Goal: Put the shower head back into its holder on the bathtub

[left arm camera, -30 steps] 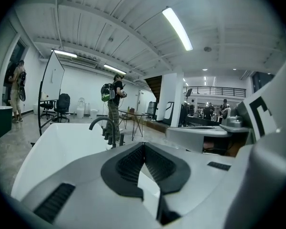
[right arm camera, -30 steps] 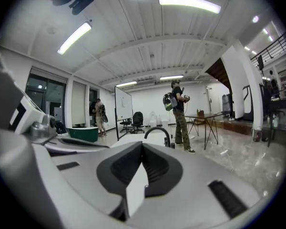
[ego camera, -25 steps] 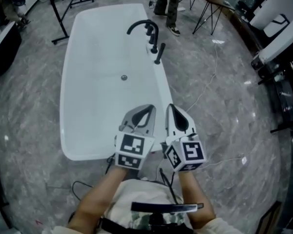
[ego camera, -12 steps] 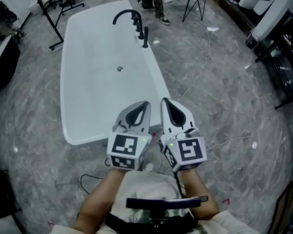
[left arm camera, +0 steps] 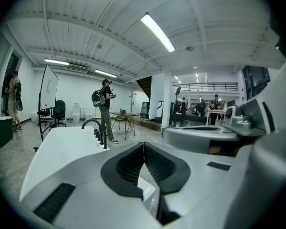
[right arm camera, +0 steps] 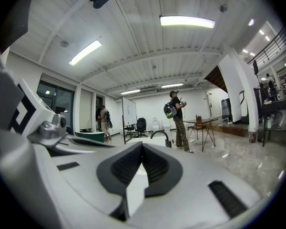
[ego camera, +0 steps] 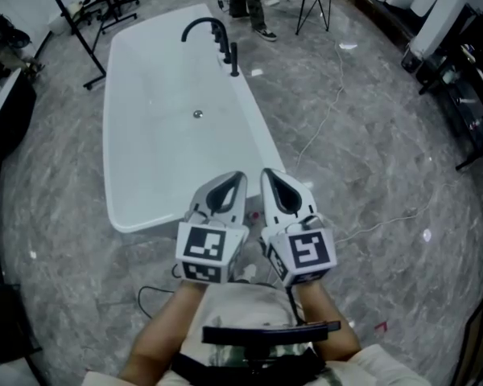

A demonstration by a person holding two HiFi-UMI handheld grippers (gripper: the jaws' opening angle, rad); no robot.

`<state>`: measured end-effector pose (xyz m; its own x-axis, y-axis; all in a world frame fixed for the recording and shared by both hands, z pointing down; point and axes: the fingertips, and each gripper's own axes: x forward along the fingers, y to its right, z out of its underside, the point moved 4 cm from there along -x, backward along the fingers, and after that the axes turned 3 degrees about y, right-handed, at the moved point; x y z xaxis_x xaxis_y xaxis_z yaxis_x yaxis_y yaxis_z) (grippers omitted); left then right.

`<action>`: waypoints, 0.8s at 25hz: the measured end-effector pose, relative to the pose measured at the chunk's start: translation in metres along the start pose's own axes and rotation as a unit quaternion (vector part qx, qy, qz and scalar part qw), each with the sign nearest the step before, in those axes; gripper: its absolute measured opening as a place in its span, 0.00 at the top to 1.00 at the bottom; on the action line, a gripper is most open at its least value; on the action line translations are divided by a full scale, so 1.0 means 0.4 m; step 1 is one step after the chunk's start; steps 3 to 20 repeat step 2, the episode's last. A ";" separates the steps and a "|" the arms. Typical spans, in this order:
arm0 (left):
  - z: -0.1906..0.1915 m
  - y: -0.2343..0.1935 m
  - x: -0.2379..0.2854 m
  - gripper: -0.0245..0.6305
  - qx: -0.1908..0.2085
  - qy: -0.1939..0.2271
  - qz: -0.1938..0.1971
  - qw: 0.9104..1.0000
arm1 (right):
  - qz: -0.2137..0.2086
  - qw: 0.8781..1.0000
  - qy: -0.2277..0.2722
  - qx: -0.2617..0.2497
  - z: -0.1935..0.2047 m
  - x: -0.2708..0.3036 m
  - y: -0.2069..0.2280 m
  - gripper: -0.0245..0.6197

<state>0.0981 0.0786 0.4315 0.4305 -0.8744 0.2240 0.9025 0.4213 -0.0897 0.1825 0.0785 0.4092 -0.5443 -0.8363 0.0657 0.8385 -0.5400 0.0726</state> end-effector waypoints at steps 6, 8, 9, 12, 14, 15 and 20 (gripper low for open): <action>0.035 -0.016 0.011 0.94 0.002 -0.001 0.001 1.000 | 0.000 1.000 0.000 0.000 0.040 0.016 -0.002 0.95; 0.035 -0.016 0.011 0.94 0.002 -0.001 0.001 1.000 | 0.000 1.000 0.000 0.000 0.040 0.016 -0.002 0.95; 0.035 -0.016 0.011 0.94 0.002 -0.001 0.001 1.000 | 0.000 1.000 0.000 0.000 0.040 0.016 -0.002 0.95; 0.035 -0.016 0.011 0.94 0.002 -0.001 0.001 1.000 | 0.000 1.000 0.000 0.000 0.040 0.016 -0.002 0.95; 0.035 -0.016 0.011 0.94 0.002 -0.001 0.001 1.000 | 0.000 1.000 0.000 0.000 0.040 0.016 -0.002 0.95; 0.035 -0.016 0.011 0.94 0.002 -0.001 0.001 1.000 | 0.000 1.000 0.000 0.000 0.040 0.016 -0.002 0.95; 0.035 -0.016 0.011 0.94 0.002 -0.001 0.001 1.000 | 0.000 1.000 0.000 0.000 0.040 0.016 -0.002 0.95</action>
